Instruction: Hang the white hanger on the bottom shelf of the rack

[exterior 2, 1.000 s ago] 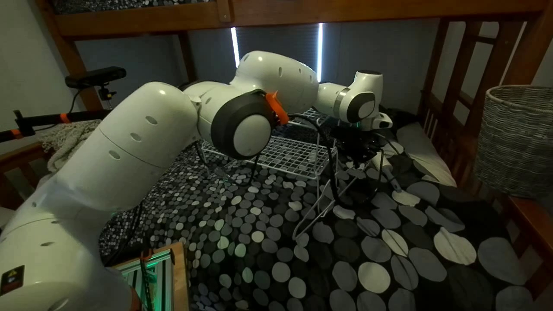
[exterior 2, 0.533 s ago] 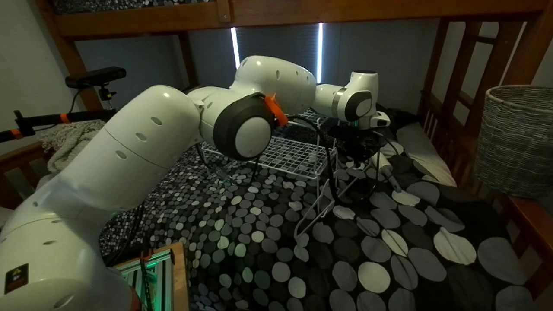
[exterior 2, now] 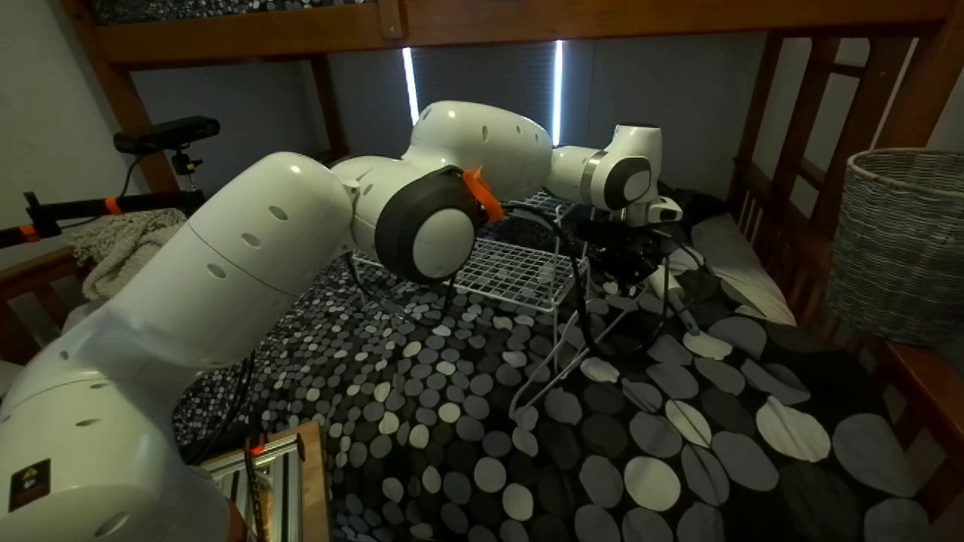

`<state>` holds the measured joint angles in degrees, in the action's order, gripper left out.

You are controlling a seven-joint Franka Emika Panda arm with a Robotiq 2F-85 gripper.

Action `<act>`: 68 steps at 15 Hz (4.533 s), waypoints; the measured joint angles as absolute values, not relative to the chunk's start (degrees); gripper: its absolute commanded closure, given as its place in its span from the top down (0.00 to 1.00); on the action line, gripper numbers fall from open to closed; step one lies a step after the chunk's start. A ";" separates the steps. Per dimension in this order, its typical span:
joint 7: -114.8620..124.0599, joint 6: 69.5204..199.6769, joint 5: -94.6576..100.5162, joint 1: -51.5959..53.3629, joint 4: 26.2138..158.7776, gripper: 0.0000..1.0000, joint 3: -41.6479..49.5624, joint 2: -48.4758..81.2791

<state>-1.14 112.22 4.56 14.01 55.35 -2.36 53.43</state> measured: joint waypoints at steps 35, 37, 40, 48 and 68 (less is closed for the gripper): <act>23.86 108.45 3.67 12.92 47.12 0.01 -1.85 58.50; 26.14 108.41 3.67 12.92 46.88 0.31 -1.85 58.68; 28.62 108.32 3.66 12.93 46.45 0.52 -1.87 58.96; 31.47 108.30 3.51 12.86 46.03 1.00 -1.97 59.11; 5.71 100.18 -0.80 5.07 43.64 1.00 -6.84 50.40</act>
